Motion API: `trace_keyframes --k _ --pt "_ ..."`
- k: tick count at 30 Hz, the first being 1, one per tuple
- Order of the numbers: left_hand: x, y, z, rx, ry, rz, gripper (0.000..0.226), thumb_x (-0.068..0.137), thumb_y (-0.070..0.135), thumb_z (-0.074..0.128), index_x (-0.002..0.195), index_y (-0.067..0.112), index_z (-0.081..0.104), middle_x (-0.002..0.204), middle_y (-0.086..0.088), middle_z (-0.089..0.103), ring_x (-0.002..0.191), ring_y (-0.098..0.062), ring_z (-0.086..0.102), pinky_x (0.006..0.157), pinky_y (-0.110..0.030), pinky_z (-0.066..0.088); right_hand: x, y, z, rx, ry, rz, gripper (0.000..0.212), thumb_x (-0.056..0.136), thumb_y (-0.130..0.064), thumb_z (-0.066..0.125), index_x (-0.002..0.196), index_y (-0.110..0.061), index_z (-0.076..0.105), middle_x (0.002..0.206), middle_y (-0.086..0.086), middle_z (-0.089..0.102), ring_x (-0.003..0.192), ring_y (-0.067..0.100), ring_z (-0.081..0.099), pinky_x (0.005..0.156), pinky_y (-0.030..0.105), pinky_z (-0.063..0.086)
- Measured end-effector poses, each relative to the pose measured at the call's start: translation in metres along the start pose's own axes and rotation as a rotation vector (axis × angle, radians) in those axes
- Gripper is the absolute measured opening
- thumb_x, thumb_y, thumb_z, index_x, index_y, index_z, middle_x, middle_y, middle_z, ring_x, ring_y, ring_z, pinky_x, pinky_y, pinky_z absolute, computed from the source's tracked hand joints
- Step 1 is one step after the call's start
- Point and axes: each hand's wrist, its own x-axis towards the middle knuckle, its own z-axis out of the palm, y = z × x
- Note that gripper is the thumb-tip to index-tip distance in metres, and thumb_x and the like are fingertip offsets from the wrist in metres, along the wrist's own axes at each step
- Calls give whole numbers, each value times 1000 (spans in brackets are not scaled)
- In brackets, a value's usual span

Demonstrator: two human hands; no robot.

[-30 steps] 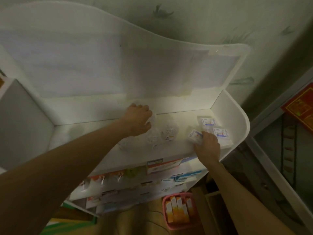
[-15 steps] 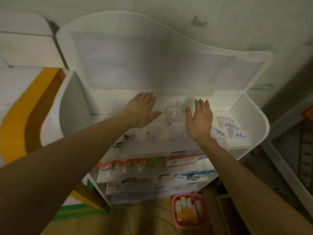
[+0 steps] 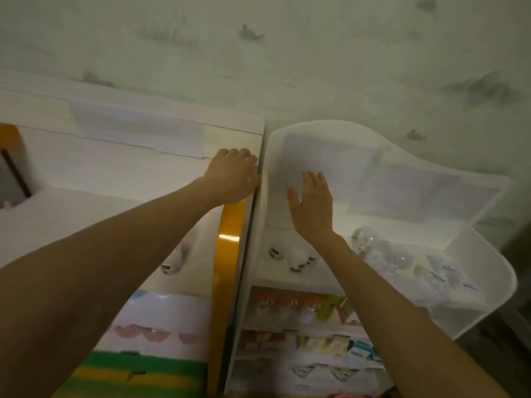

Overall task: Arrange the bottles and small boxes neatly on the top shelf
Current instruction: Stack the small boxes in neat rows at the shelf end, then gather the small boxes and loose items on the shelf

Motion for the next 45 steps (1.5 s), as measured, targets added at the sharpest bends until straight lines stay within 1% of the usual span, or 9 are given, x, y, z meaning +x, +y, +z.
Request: trace_keyframes --k 5,11,17,22,26,32,35,39,45 --pt "-66 -77 2 77 -148 -83 58 100 52 30 140 14 46 144 -12 46 123 -32 50 103 -45 39 -14 -79 29 23 -9 -123 44 97 -29 49 131 -1 53 133 19 54 130 38 43 113 42 31" --pt "-116 -156 17 121 -325 -203 57 99 51 35 141 13 44 143 -12 45 123 -31 50 101 -44 41 -20 -147 73 -26 -236 -201 52 98 -36 50 144 -15 43 147 6 43 137 25 37 110 38 33" --pt "-133 -202 46 74 -454 -274 55 96 45 46 142 15 42 142 -8 45 121 -28 51 101 -42 42 -6 -168 142 -39 -581 -112 58 98 -37 51 149 -14 35 152 8 34 137 27 36 110 40 37" --pt "-129 -237 79 43 -598 -306 56 94 42 50 143 17 39 141 -7 46 119 -27 55 96 -40 46 21 -165 213 -26 -718 -4 52 93 -32 56 138 -9 43 138 12 46 116 28 53 94 43 50" --pt "-113 -264 110 -26 -687 -359 61 93 44 54 145 18 37 141 -5 47 119 -26 56 94 -39 49 50 -160 265 -49 -749 -31 48 90 -29 58 134 -12 48 134 9 51 114 29 55 94 40 50" --pt "-93 -277 158 -233 -969 -366 106 71 63 76 154 29 20 153 2 35 137 -24 41 109 -42 39 83 -157 326 -105 -754 -96 36 84 -21 62 119 -13 58 122 8 62 107 28 60 81 29 48" --pt "-95 -276 183 -245 -1018 -342 120 60 68 81 155 30 18 157 2 30 141 -25 35 113 -45 34 83 -152 348 -132 -751 -86 45 84 -26 68 124 -10 57 127 9 58 111 28 58 81 27 44" --pt "-107 -278 205 -237 -997 -308 115 63 59 84 154 28 21 151 0 36 133 -26 44 107 -42 41 76 -145 363 -151 -672 -135 48 85 -22 66 129 -11 51 132 9 48 111 28 55 85 29 44" --pt "-110 -295 209 -247 -908 -353 108 71 56 80 154 19 23 149 -3 39 130 -25 47 105 -39 43 79 -143 369 -216 -607 -69 30 84 -14 63 113 -11 60 121 10 55 103 30 58 77 31 44"
